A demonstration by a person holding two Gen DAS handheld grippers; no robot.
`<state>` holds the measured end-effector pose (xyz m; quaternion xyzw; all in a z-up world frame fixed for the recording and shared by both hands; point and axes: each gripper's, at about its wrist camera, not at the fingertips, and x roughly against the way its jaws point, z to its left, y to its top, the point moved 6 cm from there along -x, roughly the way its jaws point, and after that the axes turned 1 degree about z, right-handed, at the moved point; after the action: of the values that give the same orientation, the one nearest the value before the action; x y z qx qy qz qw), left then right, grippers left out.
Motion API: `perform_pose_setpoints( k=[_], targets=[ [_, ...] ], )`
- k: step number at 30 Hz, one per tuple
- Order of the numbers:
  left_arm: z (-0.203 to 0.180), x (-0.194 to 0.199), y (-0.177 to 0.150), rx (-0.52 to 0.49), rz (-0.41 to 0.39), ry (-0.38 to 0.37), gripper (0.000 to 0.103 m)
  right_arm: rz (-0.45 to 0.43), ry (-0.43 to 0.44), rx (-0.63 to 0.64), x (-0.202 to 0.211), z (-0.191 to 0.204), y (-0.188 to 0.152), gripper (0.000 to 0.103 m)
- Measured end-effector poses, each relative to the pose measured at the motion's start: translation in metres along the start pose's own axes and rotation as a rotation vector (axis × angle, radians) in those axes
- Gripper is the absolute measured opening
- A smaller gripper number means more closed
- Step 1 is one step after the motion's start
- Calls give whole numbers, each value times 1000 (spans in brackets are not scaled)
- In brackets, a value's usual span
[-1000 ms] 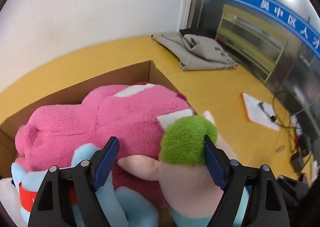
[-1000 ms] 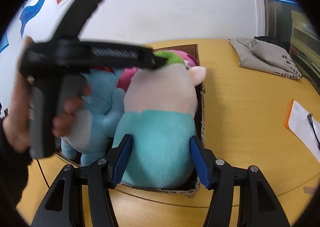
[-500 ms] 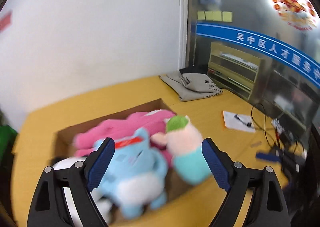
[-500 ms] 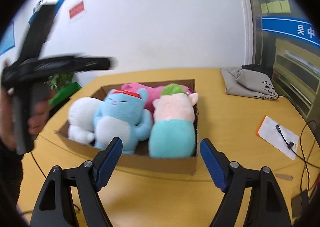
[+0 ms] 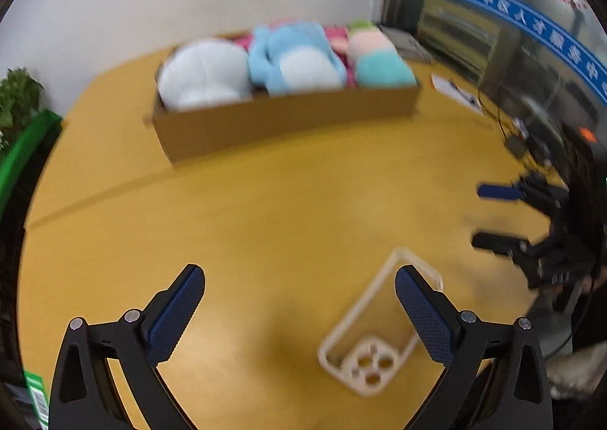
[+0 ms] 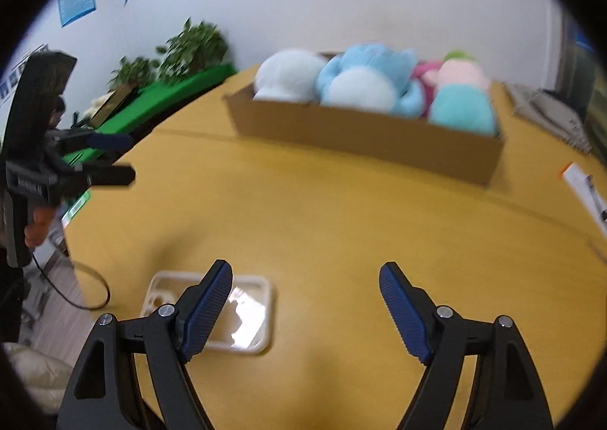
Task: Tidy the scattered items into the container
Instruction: 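Close both grippers on the clear phone case's frame and lift it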
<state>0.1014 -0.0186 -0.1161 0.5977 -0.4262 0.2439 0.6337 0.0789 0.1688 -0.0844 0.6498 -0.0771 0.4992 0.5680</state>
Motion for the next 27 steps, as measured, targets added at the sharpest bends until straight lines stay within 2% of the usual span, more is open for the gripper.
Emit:
perform_pose_setpoints(
  k=[3,5,7,11,14,17,20,22,25,27],
  targets=[
    [-14,-11,-35,-43,57,-45,102,48,10,-20,-16,2,-14,79],
    [-25,-18,-52,-88,95,-79,101,78,28,-41,-25,2,-21,78],
    [-35,-25,-62,-141,128,-107,101,95,47,-10,-29,10,-28,78],
    [-51,-40,-67,-266,163,-151,100,89,87,249,-23,39,-34,78],
    [-55,-52,-62,-307,190,-217,99,87,81,500,-22,52,-38,78],
    [-57,-59,-56,-357,196,-248,98,127,126,700,-28,58,-40,78],
    [-60,-60,-52,-400,203,-273,98,160,163,820,-37,62,-36,79],
    [-61,-62,-50,-435,206,-269,97,188,219,885,-44,65,-34,79],
    [-59,-64,-42,-464,213,-273,96,273,312,959,-62,71,-37,79],
    [-56,-67,-35,-471,220,-276,96,297,350,1011,-71,75,-39,85]
  ],
)
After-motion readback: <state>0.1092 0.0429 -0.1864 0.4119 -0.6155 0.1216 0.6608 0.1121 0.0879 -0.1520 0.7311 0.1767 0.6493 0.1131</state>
